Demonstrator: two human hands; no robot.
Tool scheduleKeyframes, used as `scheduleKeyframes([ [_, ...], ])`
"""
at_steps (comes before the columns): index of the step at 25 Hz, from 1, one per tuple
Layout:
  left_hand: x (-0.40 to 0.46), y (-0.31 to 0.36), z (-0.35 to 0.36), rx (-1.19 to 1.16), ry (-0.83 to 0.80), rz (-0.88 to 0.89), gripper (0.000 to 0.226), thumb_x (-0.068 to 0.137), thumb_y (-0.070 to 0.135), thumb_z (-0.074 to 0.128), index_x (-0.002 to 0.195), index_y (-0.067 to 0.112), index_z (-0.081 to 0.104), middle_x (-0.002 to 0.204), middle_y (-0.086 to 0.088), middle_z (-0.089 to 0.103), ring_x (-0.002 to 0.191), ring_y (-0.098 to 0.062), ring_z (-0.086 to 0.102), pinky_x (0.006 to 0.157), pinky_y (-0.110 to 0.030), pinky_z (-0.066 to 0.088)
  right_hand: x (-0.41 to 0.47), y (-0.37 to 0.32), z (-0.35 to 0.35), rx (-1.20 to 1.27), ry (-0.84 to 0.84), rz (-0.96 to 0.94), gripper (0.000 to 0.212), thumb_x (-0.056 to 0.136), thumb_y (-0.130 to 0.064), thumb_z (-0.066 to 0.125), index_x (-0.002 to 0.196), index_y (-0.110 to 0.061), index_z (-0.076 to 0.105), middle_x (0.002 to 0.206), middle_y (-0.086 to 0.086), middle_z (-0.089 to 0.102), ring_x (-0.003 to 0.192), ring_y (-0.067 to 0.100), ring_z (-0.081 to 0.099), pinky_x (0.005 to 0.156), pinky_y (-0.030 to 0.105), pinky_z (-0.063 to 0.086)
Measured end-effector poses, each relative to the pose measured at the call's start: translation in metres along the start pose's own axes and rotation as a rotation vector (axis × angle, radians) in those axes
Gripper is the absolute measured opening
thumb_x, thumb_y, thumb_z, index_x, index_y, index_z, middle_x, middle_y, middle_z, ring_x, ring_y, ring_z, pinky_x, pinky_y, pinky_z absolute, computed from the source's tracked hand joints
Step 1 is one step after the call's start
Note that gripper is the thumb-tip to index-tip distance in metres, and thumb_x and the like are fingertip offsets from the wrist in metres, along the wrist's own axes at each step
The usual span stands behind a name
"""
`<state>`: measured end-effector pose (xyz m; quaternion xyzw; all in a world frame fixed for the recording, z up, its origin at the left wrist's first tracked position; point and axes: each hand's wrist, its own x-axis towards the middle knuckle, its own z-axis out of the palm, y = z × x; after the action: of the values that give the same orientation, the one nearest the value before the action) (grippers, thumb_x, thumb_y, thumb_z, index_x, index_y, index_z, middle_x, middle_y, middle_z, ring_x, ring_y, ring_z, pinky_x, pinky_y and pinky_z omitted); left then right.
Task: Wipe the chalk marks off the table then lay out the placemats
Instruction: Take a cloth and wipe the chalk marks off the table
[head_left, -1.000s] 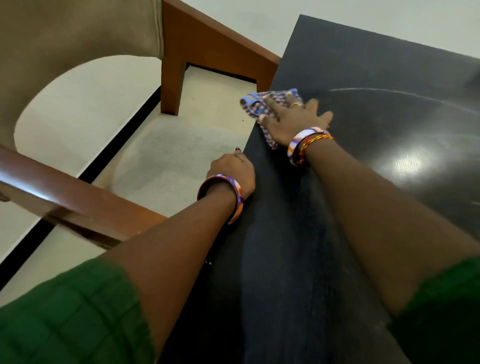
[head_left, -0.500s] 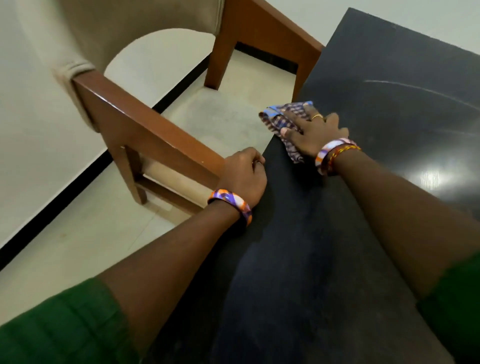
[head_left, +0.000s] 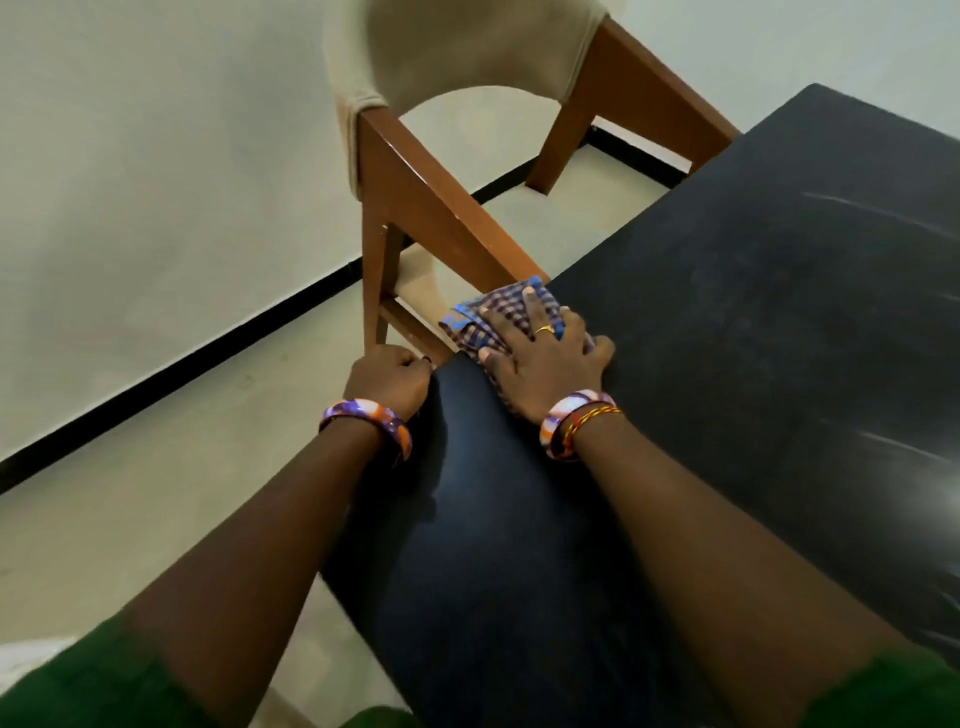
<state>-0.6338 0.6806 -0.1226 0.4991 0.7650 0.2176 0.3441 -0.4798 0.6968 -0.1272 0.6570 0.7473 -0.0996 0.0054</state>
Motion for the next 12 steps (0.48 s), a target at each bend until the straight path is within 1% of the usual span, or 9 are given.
scheduleKeyframes([
  [2,-0.022,-0.026,-0.014,-0.01,0.12,-0.069,0.026,0.088,0.015,0.05,0.085,-0.003,0.068,0.087,-0.018,0.063,0.082,-0.032,0.057,0.063,-0.026,0.036,-0.017,-0.021,0.005,-0.014,-0.01,-0.079,0.047,0.096,-0.053,0.024,0.142,-0.049,0.017,0.159,-0.005,0.0,0.143,0.035,0.005,0.108,0.059,0.009],
  [4,-0.045,-0.051,-0.025,0.021,0.19,-0.069,0.027,0.088,0.015,0.049,0.077,-0.003,0.066,0.079,-0.018,0.061,0.075,-0.03,0.053,0.063,-0.026,0.034,-0.03,-0.04,0.011,-0.019,-0.029,-0.136,0.048,0.096,-0.053,0.024,0.143,-0.047,0.019,0.159,-0.005,0.0,0.143,0.035,0.004,0.108,0.06,0.008],
  [5,-0.058,-0.062,-0.03,0.053,0.205,-0.051,0.027,0.089,0.015,0.048,0.079,-0.001,0.067,0.08,-0.017,0.062,0.076,-0.028,0.052,0.064,-0.026,0.033,-0.038,-0.049,0.014,-0.018,-0.041,-0.17,0.048,0.096,-0.053,0.025,0.143,-0.046,0.019,0.159,-0.005,0.0,0.143,0.036,0.003,0.108,0.06,0.007],
  [6,-0.071,-0.073,-0.035,0.069,0.228,-0.033,0.027,0.091,0.014,0.047,0.087,0.001,0.07,0.086,-0.014,0.065,0.079,-0.026,0.053,0.067,-0.024,0.033,-0.046,-0.06,0.017,-0.02,-0.049,-0.211,0.048,0.096,-0.052,0.025,0.143,-0.046,0.02,0.159,-0.005,0.001,0.143,0.036,0.003,0.108,0.061,0.007],
  [8,-0.085,-0.088,-0.038,0.022,0.26,-0.012,0.028,0.092,0.01,0.045,0.104,0.005,0.07,0.103,-0.011,0.069,0.093,-0.025,0.058,0.074,-0.021,0.036,-0.058,-0.073,0.023,-0.023,-0.055,-0.259,0.048,0.096,-0.052,0.025,0.144,-0.045,0.019,0.159,-0.004,0.002,0.143,0.036,0.002,0.108,0.061,0.006],
  [9,-0.092,-0.094,-0.04,-0.014,0.277,-0.004,0.028,0.092,0.008,0.046,0.108,0.006,0.069,0.108,-0.011,0.069,0.099,-0.026,0.06,0.078,-0.023,0.038,-0.064,-0.081,0.025,-0.021,-0.058,-0.282,0.048,0.096,-0.052,0.025,0.144,-0.045,0.019,0.159,-0.003,0.002,0.143,0.036,0.002,0.108,0.061,0.006],
  [10,-0.096,-0.1,-0.04,-0.045,0.292,0.012,0.028,0.093,0.008,0.046,0.109,0.006,0.069,0.11,-0.013,0.069,0.102,-0.028,0.061,0.081,-0.025,0.04,-0.068,-0.087,0.025,-0.022,-0.062,-0.303,0.048,0.096,-0.052,0.025,0.144,-0.045,0.019,0.159,-0.003,0.003,0.143,0.036,0.002,0.108,0.061,0.006],
  [11,-0.096,-0.103,-0.039,-0.06,0.295,0.025,0.027,0.093,0.008,0.047,0.108,0.004,0.069,0.108,-0.016,0.069,0.102,-0.031,0.061,0.08,-0.026,0.041,-0.072,-0.092,0.027,-0.025,-0.063,-0.317,0.049,0.096,-0.052,0.025,0.144,-0.045,0.019,0.159,-0.003,0.004,0.143,0.036,0.002,0.108,0.061,0.007],
  [12,-0.096,-0.105,-0.038,-0.05,0.291,0.029,0.025,0.093,0.009,0.047,0.104,0.001,0.069,0.104,-0.02,0.069,0.099,-0.034,0.061,0.073,-0.027,0.039,-0.076,-0.096,0.03,-0.031,-0.063,-0.332,0.049,0.096,-0.052,0.025,0.144,-0.045,0.019,0.159,-0.003,0.004,0.143,0.036,0.002,0.108,0.061,0.007],
])
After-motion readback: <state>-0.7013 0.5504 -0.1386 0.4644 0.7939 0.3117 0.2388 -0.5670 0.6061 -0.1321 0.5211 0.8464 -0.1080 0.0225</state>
